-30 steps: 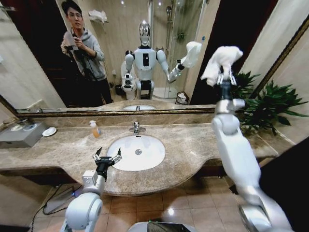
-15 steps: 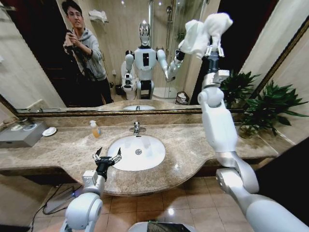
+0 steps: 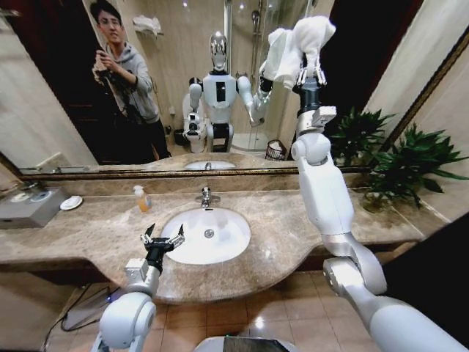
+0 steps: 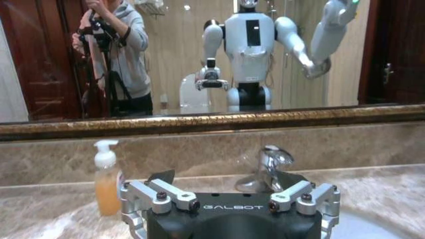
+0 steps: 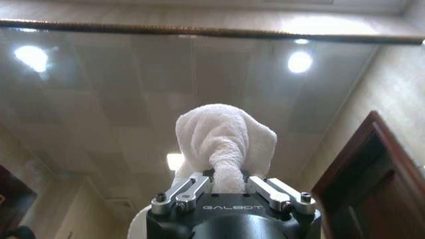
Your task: Pick up the towel from the sink counter and wipe the mirror surface.
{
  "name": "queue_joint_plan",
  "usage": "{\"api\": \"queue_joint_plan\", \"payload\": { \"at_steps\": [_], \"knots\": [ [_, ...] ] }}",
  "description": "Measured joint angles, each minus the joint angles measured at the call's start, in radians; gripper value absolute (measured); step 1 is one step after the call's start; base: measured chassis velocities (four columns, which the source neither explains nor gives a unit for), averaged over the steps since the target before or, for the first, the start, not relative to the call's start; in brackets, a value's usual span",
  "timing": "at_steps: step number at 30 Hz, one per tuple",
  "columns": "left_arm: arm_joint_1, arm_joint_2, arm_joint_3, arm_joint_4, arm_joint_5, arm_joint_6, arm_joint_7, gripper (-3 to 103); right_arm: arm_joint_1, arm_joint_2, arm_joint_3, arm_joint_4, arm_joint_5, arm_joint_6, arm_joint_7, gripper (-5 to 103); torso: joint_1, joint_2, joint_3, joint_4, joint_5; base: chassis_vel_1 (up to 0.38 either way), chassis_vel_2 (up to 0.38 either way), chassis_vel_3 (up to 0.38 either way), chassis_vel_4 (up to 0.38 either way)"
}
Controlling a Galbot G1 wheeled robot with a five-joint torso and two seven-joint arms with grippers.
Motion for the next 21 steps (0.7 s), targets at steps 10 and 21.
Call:
{"api": "queue_joint_plan", "payload": {
  "at_steps": [10,21],
  "knots": [
    [0.0,0.0,0.0,0.0,0.0,0.0,0.0,100,-0.012,0.034,0.007,0.054,-0.017,0.024,-0.014,14,0.001,-0.001,0.0,0.0005,-0.0001,-0.12,0.145,0.089,-0.104],
    [0.0,0.0,0.0,0.0,0.0,0.0,0.0,100,0.003,0.118,-0.023,-0.044,-0.1,0.073,-0.073,14,0.0,0.0,0.0,0.0003,-0.0003,0.02,-0.026,-0.025,0.013]
  ]
}}
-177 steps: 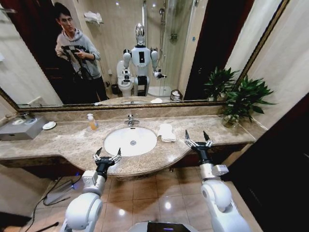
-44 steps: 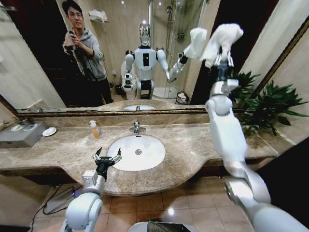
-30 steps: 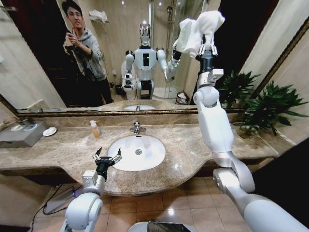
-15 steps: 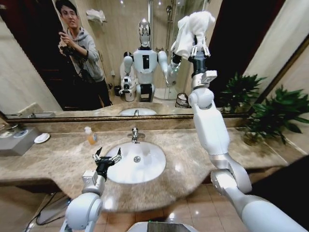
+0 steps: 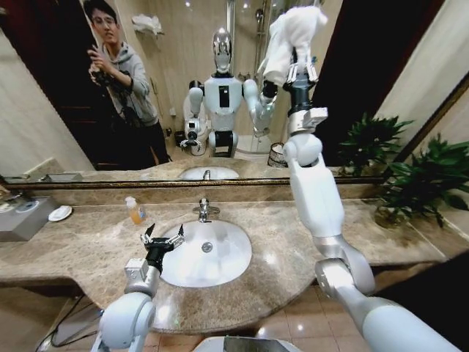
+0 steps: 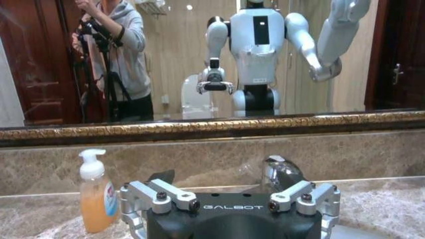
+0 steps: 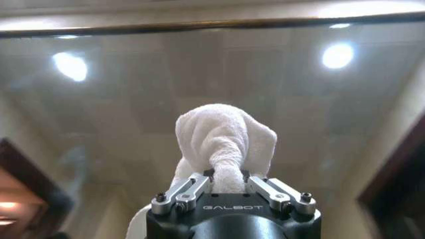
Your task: Pick up the towel from the sink counter and wipe the mirror surface.
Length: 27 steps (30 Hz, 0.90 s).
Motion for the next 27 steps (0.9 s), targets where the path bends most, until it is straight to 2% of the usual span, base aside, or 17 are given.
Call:
{"api": "queue_joint_plan", "payload": {
  "at_steps": [7,13,15,17,18,23,27],
  "knots": [
    [0.0,0.0,0.0,0.0,0.0,0.0,0.0,100,0.021,0.108,-0.062,-0.086,-0.095,0.052,-0.025,14,0.001,0.0,0.0,0.0003,-0.0003,0.0,0.0,0.0,0.0],
    [0.0,0.0,0.0,0.0,0.0,0.0,0.0,100,0.003,0.112,-0.053,-0.097,-0.138,0.082,-0.027,14,0.001,0.0,0.0,-0.0003,-0.0001,0.0,0.0,0.0,0.0],
    [0.0,0.0,0.0,0.0,0.0,0.0,0.0,100,-0.006,0.097,-0.042,-0.087,-0.13,0.083,-0.022,14,0.0,0.0,0.0,0.0003,0.0001,0.0,0.0,0.0,0.0],
    [0.0,0.0,0.0,0.0,0.0,0.0,0.0,100,-0.022,0.033,-0.005,-0.064,-0.097,0.085,-0.008,14,0.001,0.0,0.0,-0.0001,0.0004,0.0,0.0,0.0,0.0],
    [0.0,0.0,0.0,0.0,0.0,0.0,0.0,100,-0.022,0.033,-0.005,-0.064,-0.097,0.085,-0.008,14,0.001,0.0,0.0,-0.0001,0.0004,0.0,0.0,0.0,0.0],
    [0.0,0.0,0.0,0.0,0.0,0.0,0.0,100,-0.018,-0.106,0.134,-0.098,-0.012,0.102,0.007,14,0.0,0.0,0.0,-0.0012,0.001,0.0,0.0,0.0,0.0],
    [0.0,0.0,0.0,0.0,0.0,0.0,0.0,100,-0.004,-0.133,0.194,-0.13,0.015,0.104,0.007,14,0.0,0.0,0.0,-0.0014,0.0007,0.0,0.0,0.0,0.0]
  ]
}}
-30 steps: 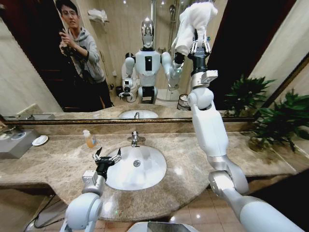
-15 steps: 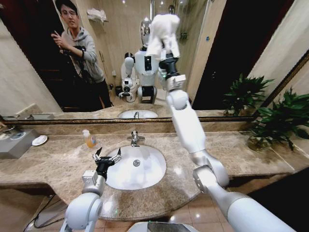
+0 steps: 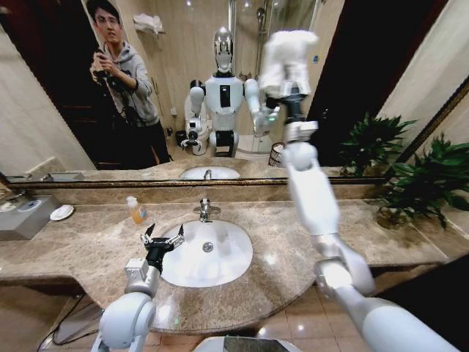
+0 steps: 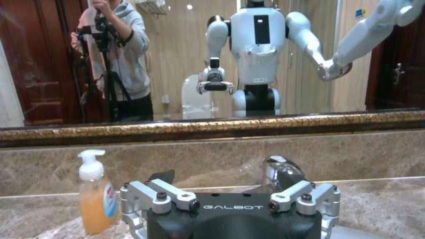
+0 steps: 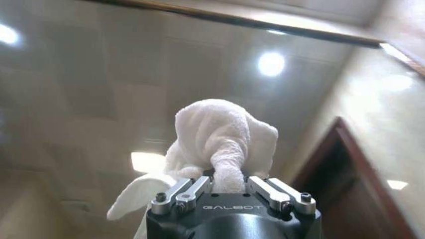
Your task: Pick up the towel from the sink counter and wipe the mirror surface.
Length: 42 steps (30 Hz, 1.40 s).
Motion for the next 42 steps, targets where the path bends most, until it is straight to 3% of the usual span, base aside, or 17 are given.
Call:
{"api": "queue_joint_plan", "payload": {
  "at_steps": [4,8,11,12,15,24,30,34,38,42],
  "knots": [
    [0.0,0.0,0.0,0.0,0.0,0.0,0.0,100,0.001,0.013,0.0,-0.002,0.006,-0.005,0.003,14,0.0,0.0,0.0,0.0004,0.0,0.0,0.0,0.0,0.0],
    [0.0,0.0,0.0,0.0,0.0,0.0,0.0,100,-0.014,0.09,-0.047,0.025,-0.033,-0.013,0.003,14,0.0,0.0,0.0,0.0008,-0.0002,0.0,0.0,0.0,0.0],
    [0.0,0.0,0.0,0.0,0.0,0.0,0.0,100,-0.036,0.187,-0.104,0.033,-0.092,-0.005,-0.008,14,0.0,0.0,0.0,0.0011,-0.0006,0.0,0.0,0.0,0.0],
    [0.0,0.0,0.0,0.0,0.0,0.0,0.0,100,-0.036,0.187,-0.104,0.033,-0.092,-0.005,-0.008,14,0.0,0.0,0.0,0.0011,-0.0006,0.0,0.0,0.0,0.0],
    [0.0,0.0,0.0,0.0,0.0,0.0,0.0,100,-0.058,0.243,-0.167,0.028,-0.147,0.039,-0.027,14,0.0,0.0,0.0,0.0024,-0.0012,0.0,0.0,0.0,0.0],
    [0.0,0.0,0.0,0.0,0.0,0.0,0.0,100,-0.119,0.216,-0.146,0.046,-0.138,0.089,-0.031,14,0.0,0.0,0.0,0.0018,-0.0009,0.0,0.0,0.0,0.0],
    [0.0,0.0,0.0,0.0,0.0,0.0,0.0,100,-0.17,0.044,0.02,0.013,-0.048,0.119,-0.014,14,0.0,0.0,0.0,0.0,0.0003,0.0,0.0,0.0,0.0],
    [0.0,0.0,0.0,0.0,0.0,0.0,0.0,100,-0.171,-0.009,0.073,-0.022,-0.021,0.136,-0.013,14,0.0,0.0,0.0,0.0002,0.0,0.0,0.0,0.0,0.0],
    [0.0,0.0,0.0,0.0,0.0,0.0,0.0,100,-0.184,-0.007,0.074,-0.024,-0.019,0.146,-0.014,14,0.0,0.0,0.0,0.001,-0.0004,0.0,0.0,0.0,0.0],
    [0.0,0.0,0.0,0.0,0.0,0.0,0.0,100,-0.233,0.074,0.029,-0.005,-0.059,0.171,-0.026,14,0.0,0.0,0.0,0.0013,-0.0005,0.0,0.0,0.0,0.0]
  ]
}}
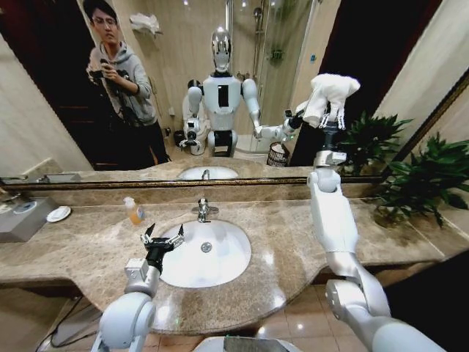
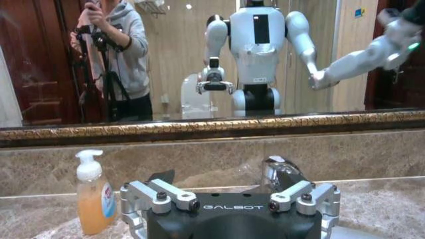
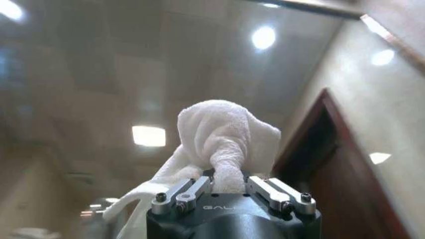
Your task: Pick up the towel from the sink counter and wipe the mirror surface.
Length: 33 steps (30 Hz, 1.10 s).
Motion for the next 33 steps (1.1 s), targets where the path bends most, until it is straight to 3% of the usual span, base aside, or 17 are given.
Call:
{"api": "queue_joint_plan", "payload": {
  "at_steps": [2,5,10,14,19,21,26,32,33],
  "knots": [
    [0.0,0.0,0.0,0.0,0.0,0.0,0.0,100,-0.011,0.024,-0.012,0.001,-0.012,0.009,-0.007,14,0.0,0.0,0.0,0.0,0.0,0.0,0.0,0.0,0.0],
    [0.0,0.0,0.0,0.0,0.0,0.0,0.0,100,-0.055,0.127,-0.059,-0.007,-0.078,0.062,-0.037,14,0.0,0.0,0.0,0.0005,-0.0003,0.0,0.0,0.0,0.0],
    [0.0,0.0,0.0,0.0,0.0,0.0,0.0,100,-0.082,0.168,-0.092,-0.036,-0.124,0.125,-0.071,14,0.0,0.0,0.0,0.0009,-0.0004,0.0,0.0,0.0,0.0],
    [0.0,0.0,0.0,0.0,0.0,0.0,0.0,100,-0.119,0.172,-0.081,-0.075,-0.14,0.165,-0.082,14,0.0,0.0,0.0,-0.0001,-0.0004,0.0,0.0,0.0,0.0],
    [0.0,0.0,0.0,0.0,0.0,0.0,0.0,100,-0.136,0.151,-0.026,-0.118,-0.11,0.185,-0.061,14,0.0,0.0,0.0,0.0003,0.0,0.0,0.0,0.0,0.0],
    [0.0,0.0,0.0,0.0,0.0,0.0,0.0,100,-0.137,0.062,0.02,-0.156,-0.028,0.186,-0.022,14,0.0,0.0,0.0,-0.0003,0.0,0.0,0.0,0.0,0.0],
    [0.0,0.0,0.0,0.0,0.0,0.0,0.0,100,-0.127,-0.029,0.052,-0.182,0.046,0.181,0.026,14,0.0,0.0,0.0,-0.0012,0.0003,0.0,0.0,0.0,0.0],
    [0.0,0.0,0.0,0.0,0.0,0.0,0.0,100,-0.126,-0.046,0.059,-0.184,0.08,0.178,0.032,14,0.0,0.0,0.0,-0.0005,0.0001,0.0,0.0,0.0,0.0],
    [0.0,0.0,0.0,0.0,0.0,0.0,0.0,100,-0.139,-0.01,0.042,-0.175,0.064,0.18,0.025,14,0.0,0.0,0.0,-0.0003,0.0001,0.0,0.0,0.0,0.0]
  ]
}}
